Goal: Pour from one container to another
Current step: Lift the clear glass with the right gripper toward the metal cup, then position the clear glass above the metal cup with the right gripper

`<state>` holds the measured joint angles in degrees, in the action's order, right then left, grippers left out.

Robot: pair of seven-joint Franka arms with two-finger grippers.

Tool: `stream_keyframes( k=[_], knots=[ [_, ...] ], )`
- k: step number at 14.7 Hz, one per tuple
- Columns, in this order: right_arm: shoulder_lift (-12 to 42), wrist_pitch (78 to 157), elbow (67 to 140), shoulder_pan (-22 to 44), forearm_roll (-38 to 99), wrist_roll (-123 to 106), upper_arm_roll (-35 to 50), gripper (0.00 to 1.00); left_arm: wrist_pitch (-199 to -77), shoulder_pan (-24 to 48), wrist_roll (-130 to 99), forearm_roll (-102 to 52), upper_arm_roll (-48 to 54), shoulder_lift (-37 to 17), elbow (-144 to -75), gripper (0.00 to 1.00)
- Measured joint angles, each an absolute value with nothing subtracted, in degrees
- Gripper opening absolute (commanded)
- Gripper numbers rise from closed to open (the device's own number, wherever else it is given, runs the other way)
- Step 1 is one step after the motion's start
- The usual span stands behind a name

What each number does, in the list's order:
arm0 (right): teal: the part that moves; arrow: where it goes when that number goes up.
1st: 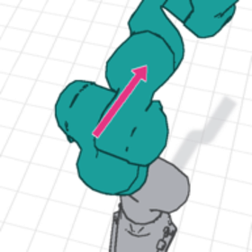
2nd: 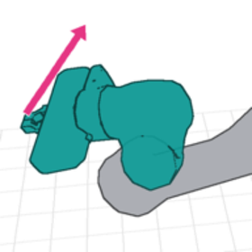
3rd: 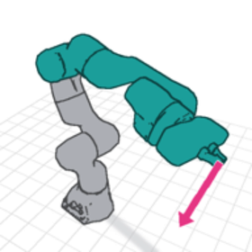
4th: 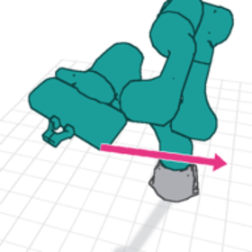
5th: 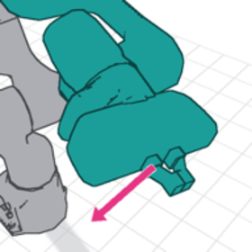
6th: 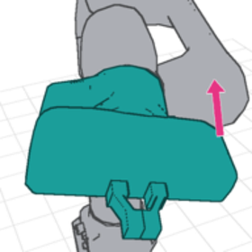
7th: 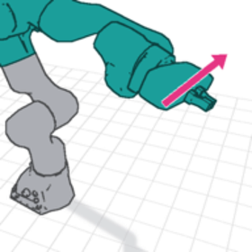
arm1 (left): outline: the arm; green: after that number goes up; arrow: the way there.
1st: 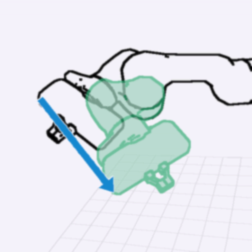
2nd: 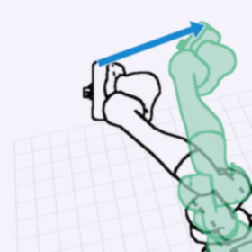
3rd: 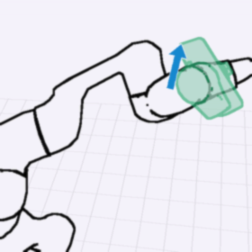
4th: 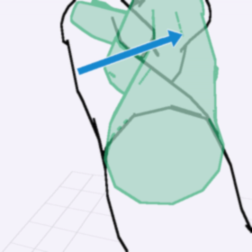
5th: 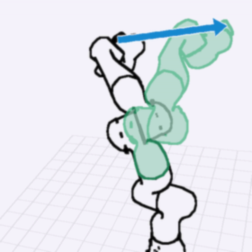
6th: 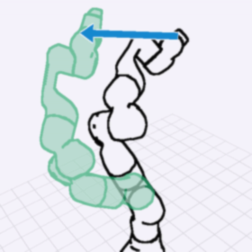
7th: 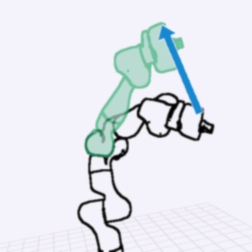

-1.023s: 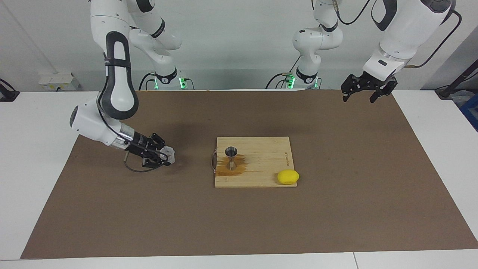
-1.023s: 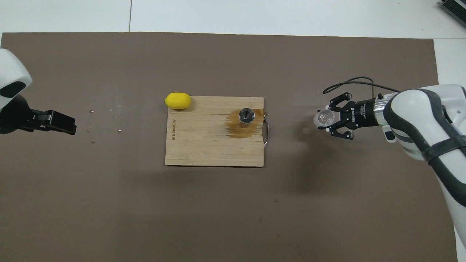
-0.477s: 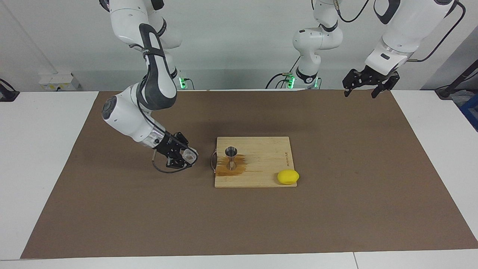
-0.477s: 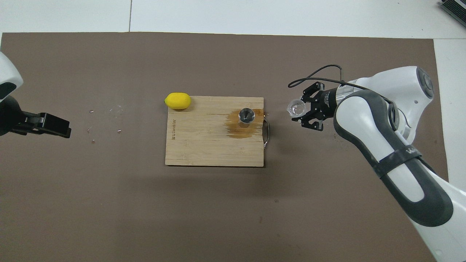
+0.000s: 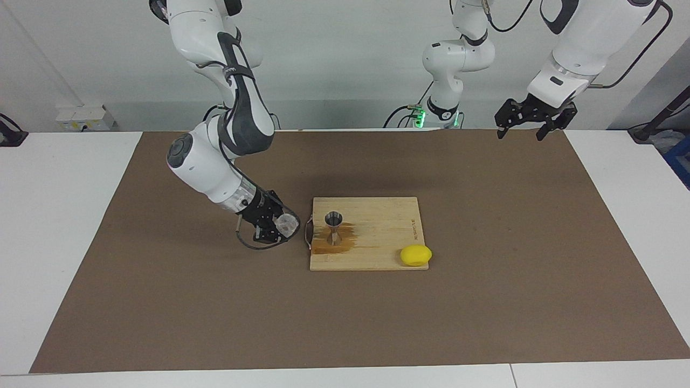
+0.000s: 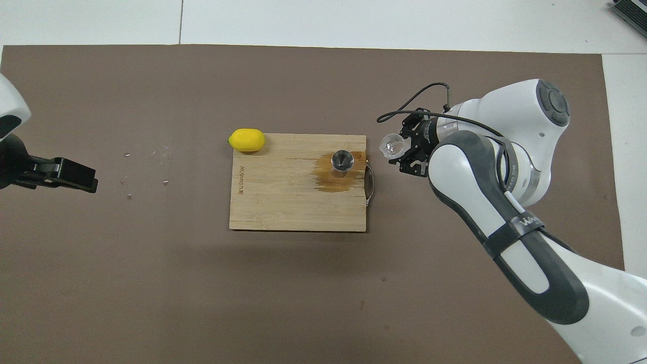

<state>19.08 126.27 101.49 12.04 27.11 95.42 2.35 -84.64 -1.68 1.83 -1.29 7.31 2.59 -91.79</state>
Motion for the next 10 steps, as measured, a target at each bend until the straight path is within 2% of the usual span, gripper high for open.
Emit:
stream_keyframes(
  k=[10],
  knots=[
    [22.1, 123.6, 93.0, 17.3, 17.1, 105.4, 2.4, 0.00, -84.6, -1.7, 1.8, -1.3, 7.3, 2.6, -91.8, 1.00]
  ],
)
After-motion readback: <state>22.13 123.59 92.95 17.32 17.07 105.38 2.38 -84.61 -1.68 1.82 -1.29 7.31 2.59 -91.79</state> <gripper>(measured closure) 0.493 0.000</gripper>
